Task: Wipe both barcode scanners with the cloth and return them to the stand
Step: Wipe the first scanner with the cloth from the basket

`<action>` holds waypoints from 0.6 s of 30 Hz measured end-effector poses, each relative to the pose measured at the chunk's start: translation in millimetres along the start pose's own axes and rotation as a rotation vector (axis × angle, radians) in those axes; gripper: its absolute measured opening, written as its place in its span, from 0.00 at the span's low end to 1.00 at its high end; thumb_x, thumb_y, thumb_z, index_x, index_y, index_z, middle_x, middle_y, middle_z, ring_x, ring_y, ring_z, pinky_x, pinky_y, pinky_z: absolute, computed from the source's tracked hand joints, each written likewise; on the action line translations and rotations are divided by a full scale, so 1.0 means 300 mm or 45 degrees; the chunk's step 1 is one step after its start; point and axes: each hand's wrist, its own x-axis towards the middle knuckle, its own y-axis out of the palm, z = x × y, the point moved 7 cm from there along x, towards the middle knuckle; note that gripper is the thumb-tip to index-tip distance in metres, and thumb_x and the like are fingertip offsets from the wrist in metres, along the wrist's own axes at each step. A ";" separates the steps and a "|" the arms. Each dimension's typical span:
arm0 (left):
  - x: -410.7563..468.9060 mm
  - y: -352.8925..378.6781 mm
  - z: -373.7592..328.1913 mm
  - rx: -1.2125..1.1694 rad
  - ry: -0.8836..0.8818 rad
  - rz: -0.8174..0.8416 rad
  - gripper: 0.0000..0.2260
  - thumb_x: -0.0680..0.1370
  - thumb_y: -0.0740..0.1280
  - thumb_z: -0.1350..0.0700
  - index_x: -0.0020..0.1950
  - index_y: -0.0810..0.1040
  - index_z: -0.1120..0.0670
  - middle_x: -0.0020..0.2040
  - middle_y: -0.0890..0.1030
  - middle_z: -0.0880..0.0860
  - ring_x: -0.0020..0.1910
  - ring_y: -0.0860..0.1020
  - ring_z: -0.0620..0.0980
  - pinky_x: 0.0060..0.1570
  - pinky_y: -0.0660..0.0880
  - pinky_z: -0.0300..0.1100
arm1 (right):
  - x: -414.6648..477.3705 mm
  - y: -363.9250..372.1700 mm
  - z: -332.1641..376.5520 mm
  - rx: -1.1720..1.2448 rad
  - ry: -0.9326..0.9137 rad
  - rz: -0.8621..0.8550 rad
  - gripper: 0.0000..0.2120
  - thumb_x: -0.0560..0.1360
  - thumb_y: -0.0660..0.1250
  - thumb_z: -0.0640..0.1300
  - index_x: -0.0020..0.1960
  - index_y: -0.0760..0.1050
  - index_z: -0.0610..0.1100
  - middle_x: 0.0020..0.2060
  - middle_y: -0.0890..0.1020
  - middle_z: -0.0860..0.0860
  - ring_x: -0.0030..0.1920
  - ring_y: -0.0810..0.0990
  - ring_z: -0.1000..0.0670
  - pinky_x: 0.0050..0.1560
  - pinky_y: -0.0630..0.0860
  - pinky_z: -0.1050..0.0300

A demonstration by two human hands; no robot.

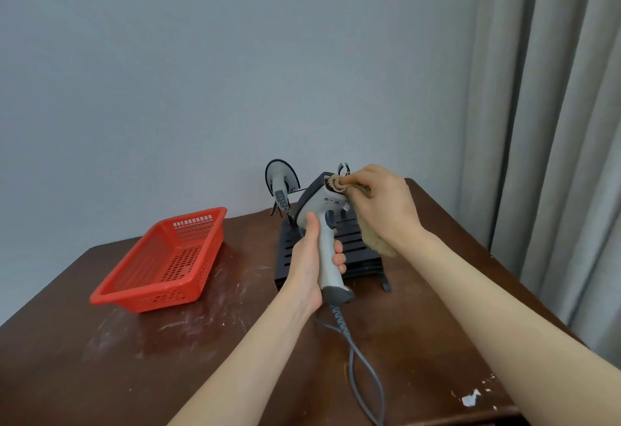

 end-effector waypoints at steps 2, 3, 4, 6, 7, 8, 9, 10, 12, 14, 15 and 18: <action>0.001 0.003 -0.005 0.034 0.030 -0.015 0.22 0.75 0.62 0.37 0.46 0.75 0.58 0.27 0.74 0.52 0.20 0.68 0.46 0.21 0.68 0.36 | -0.003 -0.004 0.015 0.016 -0.027 -0.014 0.09 0.76 0.66 0.40 0.54 0.82 0.45 0.48 0.82 0.49 0.51 0.78 0.47 0.51 0.74 0.53; 0.001 0.002 -0.005 0.053 0.040 -0.019 0.22 0.75 0.62 0.37 0.46 0.74 0.58 0.28 0.74 0.52 0.21 0.68 0.46 0.21 0.68 0.36 | -0.006 -0.005 0.025 0.028 -0.049 -0.015 0.09 0.76 0.66 0.40 0.54 0.83 0.45 0.47 0.82 0.49 0.51 0.78 0.47 0.51 0.74 0.52; 0.002 0.002 -0.006 0.071 0.051 -0.022 0.23 0.75 0.62 0.37 0.46 0.74 0.58 0.28 0.74 0.52 0.21 0.68 0.46 0.22 0.68 0.36 | -0.008 -0.004 0.037 0.031 -0.077 -0.010 0.09 0.77 0.66 0.41 0.54 0.83 0.45 0.47 0.82 0.50 0.51 0.77 0.47 0.51 0.74 0.52; 0.003 0.003 -0.006 0.095 0.071 -0.028 0.23 0.75 0.62 0.37 0.46 0.74 0.58 0.28 0.74 0.52 0.21 0.69 0.46 0.22 0.68 0.37 | -0.013 -0.003 0.051 0.008 -0.128 -0.002 0.10 0.77 0.65 0.41 0.54 0.83 0.46 0.48 0.82 0.50 0.51 0.77 0.47 0.50 0.74 0.50; 0.003 0.001 -0.010 0.097 0.088 -0.035 0.23 0.76 0.62 0.37 0.47 0.74 0.58 0.28 0.74 0.52 0.21 0.69 0.46 0.22 0.68 0.37 | -0.015 -0.004 0.055 -0.008 -0.153 -0.009 0.10 0.77 0.65 0.41 0.54 0.83 0.46 0.47 0.82 0.50 0.50 0.77 0.47 0.49 0.75 0.49; 0.003 -0.001 -0.014 0.097 0.102 -0.044 0.23 0.76 0.62 0.37 0.47 0.74 0.58 0.28 0.74 0.52 0.21 0.69 0.46 0.22 0.68 0.38 | -0.018 -0.006 0.055 -0.029 -0.170 -0.019 0.10 0.77 0.65 0.40 0.54 0.83 0.47 0.47 0.81 0.50 0.50 0.76 0.46 0.47 0.75 0.48; 0.002 -0.002 -0.018 0.094 0.108 -0.054 0.23 0.76 0.62 0.37 0.47 0.74 0.59 0.28 0.74 0.52 0.21 0.69 0.46 0.22 0.68 0.38 | -0.019 -0.009 0.049 -0.061 -0.174 -0.022 0.10 0.77 0.65 0.40 0.54 0.83 0.47 0.47 0.81 0.50 0.49 0.76 0.46 0.46 0.75 0.47; 0.003 -0.004 -0.018 0.090 0.106 -0.065 0.23 0.76 0.62 0.37 0.47 0.74 0.59 0.28 0.74 0.52 0.21 0.69 0.46 0.22 0.68 0.37 | -0.020 -0.010 0.039 -0.103 -0.164 -0.011 0.11 0.78 0.64 0.40 0.54 0.83 0.48 0.47 0.81 0.50 0.50 0.76 0.46 0.44 0.75 0.47; 0.003 -0.009 -0.015 0.086 0.095 -0.081 0.23 0.76 0.61 0.37 0.47 0.74 0.58 0.28 0.73 0.52 0.21 0.68 0.46 0.22 0.67 0.37 | -0.020 -0.004 0.010 -0.213 -0.118 0.053 0.12 0.78 0.62 0.40 0.56 0.82 0.50 0.49 0.80 0.50 0.51 0.75 0.46 0.43 0.74 0.49; 0.002 -0.009 -0.009 0.092 0.087 -0.080 0.23 0.76 0.61 0.37 0.47 0.74 0.58 0.28 0.73 0.52 0.21 0.68 0.46 0.22 0.67 0.37 | -0.019 0.005 -0.014 -0.310 -0.067 0.117 0.14 0.79 0.60 0.41 0.58 0.81 0.51 0.51 0.79 0.50 0.53 0.74 0.46 0.43 0.73 0.50; 0.002 -0.008 -0.007 0.094 0.087 -0.078 0.23 0.76 0.61 0.37 0.47 0.74 0.58 0.28 0.73 0.52 0.21 0.68 0.46 0.22 0.67 0.37 | -0.019 0.007 -0.018 -0.324 -0.044 0.131 0.14 0.79 0.59 0.41 0.59 0.80 0.51 0.51 0.79 0.50 0.53 0.74 0.46 0.44 0.73 0.51; 0.004 -0.004 -0.016 0.105 0.110 -0.083 0.23 0.76 0.61 0.37 0.46 0.74 0.58 0.28 0.73 0.52 0.21 0.68 0.46 0.23 0.67 0.37 | -0.015 0.007 -0.002 -0.190 -0.015 0.110 0.13 0.79 0.61 0.42 0.59 0.80 0.51 0.49 0.80 0.50 0.51 0.75 0.47 0.45 0.71 0.54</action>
